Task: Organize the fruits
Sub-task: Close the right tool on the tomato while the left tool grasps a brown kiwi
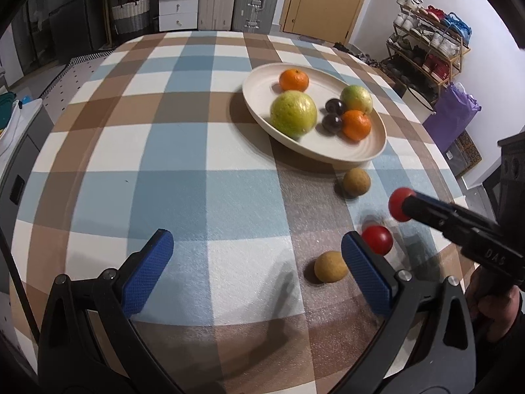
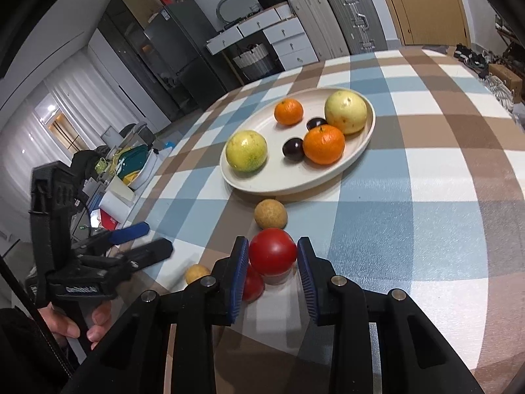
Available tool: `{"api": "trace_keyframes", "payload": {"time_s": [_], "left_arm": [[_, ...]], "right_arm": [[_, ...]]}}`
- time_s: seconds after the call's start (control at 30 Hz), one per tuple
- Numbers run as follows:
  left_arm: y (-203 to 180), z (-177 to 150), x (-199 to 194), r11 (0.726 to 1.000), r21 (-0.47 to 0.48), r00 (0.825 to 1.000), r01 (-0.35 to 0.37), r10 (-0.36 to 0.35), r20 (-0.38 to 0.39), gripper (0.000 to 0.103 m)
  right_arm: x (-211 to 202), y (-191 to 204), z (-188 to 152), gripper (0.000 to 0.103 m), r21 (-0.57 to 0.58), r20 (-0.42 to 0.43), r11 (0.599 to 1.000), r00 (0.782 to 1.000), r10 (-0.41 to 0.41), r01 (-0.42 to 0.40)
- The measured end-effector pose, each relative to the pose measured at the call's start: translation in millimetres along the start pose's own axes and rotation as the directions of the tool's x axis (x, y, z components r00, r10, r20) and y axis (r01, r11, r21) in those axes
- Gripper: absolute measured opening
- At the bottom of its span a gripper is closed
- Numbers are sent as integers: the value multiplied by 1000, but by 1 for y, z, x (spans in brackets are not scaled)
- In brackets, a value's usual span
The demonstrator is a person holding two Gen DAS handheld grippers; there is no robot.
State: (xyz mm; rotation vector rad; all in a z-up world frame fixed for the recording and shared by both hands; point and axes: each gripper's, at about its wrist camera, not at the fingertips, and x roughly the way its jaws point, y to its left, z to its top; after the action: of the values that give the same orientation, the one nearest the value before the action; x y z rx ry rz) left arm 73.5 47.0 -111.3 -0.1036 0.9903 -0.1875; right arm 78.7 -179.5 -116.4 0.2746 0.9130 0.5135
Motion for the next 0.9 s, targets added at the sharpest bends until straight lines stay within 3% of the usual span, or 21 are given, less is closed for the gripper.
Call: {"api": "trace_keyframes", "payload": {"time_s": [0.37,0.63,0.8,0.9], "left_arm": [[-15,-5,10,999,21,998,49,-48,-32,102],[-25,-9,18,998,65,999,6,-3,-39,101],[-28,-11,21,997,80,999,3,0,-44,95],[-27,-13,21,996,78,998,34,-30,-52,84]], "right_arm": [[-21,1,2,31,11,44,1000,999,27,-28],[-25,4,3,31,-7,50,1000,999,11,-11],[-25,2,1,31,-4,49,1000,999,7,-7],[-25,0,0,31,-2,47,1000,999,4,-4]]}}
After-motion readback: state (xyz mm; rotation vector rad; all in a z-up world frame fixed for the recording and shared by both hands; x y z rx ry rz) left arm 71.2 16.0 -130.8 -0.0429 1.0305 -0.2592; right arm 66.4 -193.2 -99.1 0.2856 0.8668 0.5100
